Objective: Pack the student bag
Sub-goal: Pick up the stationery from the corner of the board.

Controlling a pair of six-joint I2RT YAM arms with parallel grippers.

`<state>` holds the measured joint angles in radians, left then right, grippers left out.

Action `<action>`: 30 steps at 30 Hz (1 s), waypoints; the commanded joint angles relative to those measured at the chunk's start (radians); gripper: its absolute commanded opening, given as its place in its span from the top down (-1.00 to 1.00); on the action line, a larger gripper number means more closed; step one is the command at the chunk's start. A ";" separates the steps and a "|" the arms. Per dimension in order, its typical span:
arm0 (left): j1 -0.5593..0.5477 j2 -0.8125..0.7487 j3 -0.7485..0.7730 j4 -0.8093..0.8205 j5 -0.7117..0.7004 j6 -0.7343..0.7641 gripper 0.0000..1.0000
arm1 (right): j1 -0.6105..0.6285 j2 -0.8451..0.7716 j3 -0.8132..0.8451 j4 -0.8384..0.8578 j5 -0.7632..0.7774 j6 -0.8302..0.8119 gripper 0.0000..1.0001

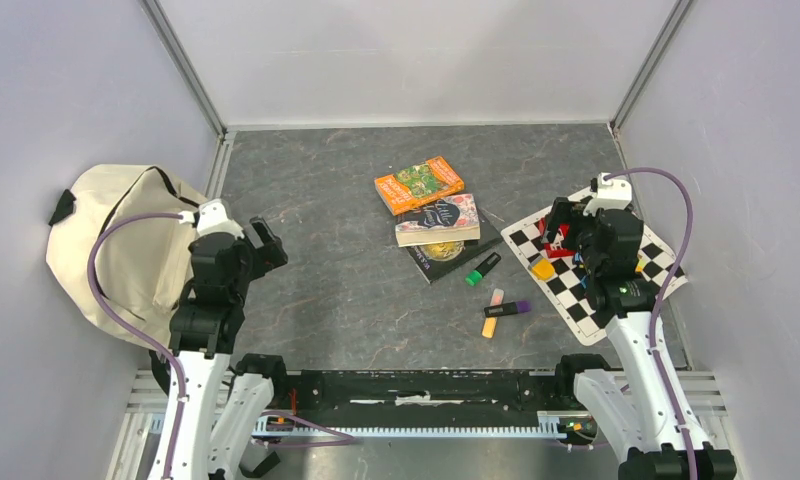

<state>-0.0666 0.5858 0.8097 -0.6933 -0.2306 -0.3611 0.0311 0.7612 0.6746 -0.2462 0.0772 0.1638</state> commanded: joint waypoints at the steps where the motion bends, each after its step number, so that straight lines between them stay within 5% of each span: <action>1: 0.006 -0.033 0.013 0.036 -0.008 0.089 -0.99 | 0.003 -0.005 0.049 -0.005 -0.022 0.012 -0.97; 5: 0.006 -0.037 0.034 0.047 -0.024 0.179 -0.99 | 0.003 -0.014 0.053 -0.004 -0.043 0.017 -0.97; 13: 0.027 0.162 0.119 0.077 -0.368 0.272 -0.99 | 0.003 -0.013 0.052 -0.015 -0.064 0.020 -0.97; 21: 0.315 0.194 0.141 0.195 -0.422 0.224 -0.99 | 0.003 -0.013 0.068 0.000 -0.115 0.043 -0.96; 24: 0.349 0.221 0.144 0.150 -0.570 0.154 -0.99 | 0.003 -0.011 0.068 0.002 -0.123 0.048 -0.96; 30: 0.349 0.012 0.022 0.183 -0.730 0.051 -0.99 | 0.003 0.011 0.089 0.002 -0.153 0.051 -0.97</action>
<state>0.2756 0.7464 0.8898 -0.5671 -0.8017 -0.2127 0.0311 0.7631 0.7010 -0.2718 -0.0387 0.2050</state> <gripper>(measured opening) 0.994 0.983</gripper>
